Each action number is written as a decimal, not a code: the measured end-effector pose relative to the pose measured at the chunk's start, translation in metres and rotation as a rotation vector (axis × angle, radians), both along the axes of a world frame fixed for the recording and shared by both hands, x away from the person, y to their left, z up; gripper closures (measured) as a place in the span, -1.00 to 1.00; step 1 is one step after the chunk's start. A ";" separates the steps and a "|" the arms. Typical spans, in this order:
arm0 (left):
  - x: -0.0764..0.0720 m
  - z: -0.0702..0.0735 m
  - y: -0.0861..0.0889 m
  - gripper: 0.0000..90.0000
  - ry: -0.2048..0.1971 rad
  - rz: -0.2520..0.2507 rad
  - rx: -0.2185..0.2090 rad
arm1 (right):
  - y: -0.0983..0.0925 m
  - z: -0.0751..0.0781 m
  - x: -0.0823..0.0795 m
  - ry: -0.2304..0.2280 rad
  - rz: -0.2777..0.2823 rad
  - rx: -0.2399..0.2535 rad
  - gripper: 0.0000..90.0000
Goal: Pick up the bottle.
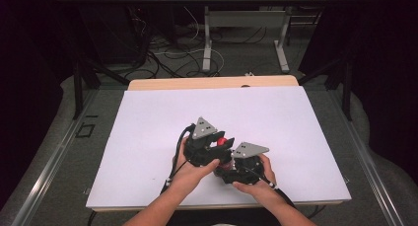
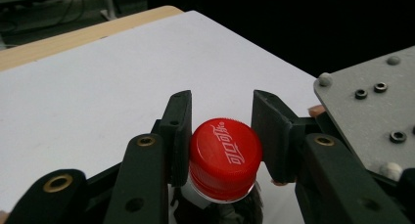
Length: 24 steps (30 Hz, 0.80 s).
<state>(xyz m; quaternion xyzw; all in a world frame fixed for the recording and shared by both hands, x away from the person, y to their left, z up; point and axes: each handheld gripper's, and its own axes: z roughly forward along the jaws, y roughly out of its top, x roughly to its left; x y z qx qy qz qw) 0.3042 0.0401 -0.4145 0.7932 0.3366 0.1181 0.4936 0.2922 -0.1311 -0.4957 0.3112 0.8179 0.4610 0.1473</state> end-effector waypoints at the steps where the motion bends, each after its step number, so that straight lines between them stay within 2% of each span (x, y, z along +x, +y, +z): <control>1: 0.001 0.000 0.002 0.23 -0.007 -0.019 -0.014 | -0.001 0.000 0.001 0.007 0.014 0.000 -0.35; 3: 0.002 0.003 0.006 0.07 -0.001 -0.043 -0.016 | -0.003 0.001 0.002 0.019 0.043 0.022 -0.35; 4: 0.003 0.004 0.009 0.05 -0.005 -0.050 -0.023 | -0.004 0.002 0.003 0.029 0.063 0.012 -0.35; 5: 0.003 0.004 0.009 0.02 -0.005 -0.050 -0.023 | -0.004 0.003 0.002 0.023 0.057 0.021 -0.35; 6: 0.003 0.006 0.014 0.01 0.000 -0.062 -0.049 | -0.004 0.002 0.002 0.008 0.061 0.021 -0.35; 8: 0.005 0.008 0.019 -0.05 0.009 -0.106 -0.074 | -0.005 0.003 0.002 0.003 0.084 0.020 -0.35; 10: 0.007 0.009 0.023 -0.07 0.028 -0.188 -0.092 | -0.006 0.004 0.003 0.018 0.121 0.019 -0.35; 11: 0.008 0.008 0.024 -0.08 0.029 -0.211 -0.092 | -0.006 0.004 0.003 0.011 0.128 0.036 -0.35; 14: 0.008 0.007 0.025 0.03 0.016 -0.270 -0.056 | -0.006 0.006 0.000 0.004 0.175 0.042 -0.35; 16: 0.007 0.006 0.025 0.13 0.018 -0.269 -0.048 | -0.005 0.007 -0.002 -0.006 0.200 0.043 -0.35; 17: 0.009 0.005 0.026 0.20 0.025 -0.307 -0.052 | -0.004 0.007 -0.002 -0.005 0.199 0.048 -0.35; 19: 0.007 0.005 0.026 0.35 0.021 -0.292 -0.048 | -0.005 0.006 -0.002 -0.005 0.206 0.050 -0.35; 24: 0.004 0.005 0.023 0.36 -0.009 -0.255 -0.029 | -0.004 0.005 -0.001 -0.004 0.191 0.045 -0.34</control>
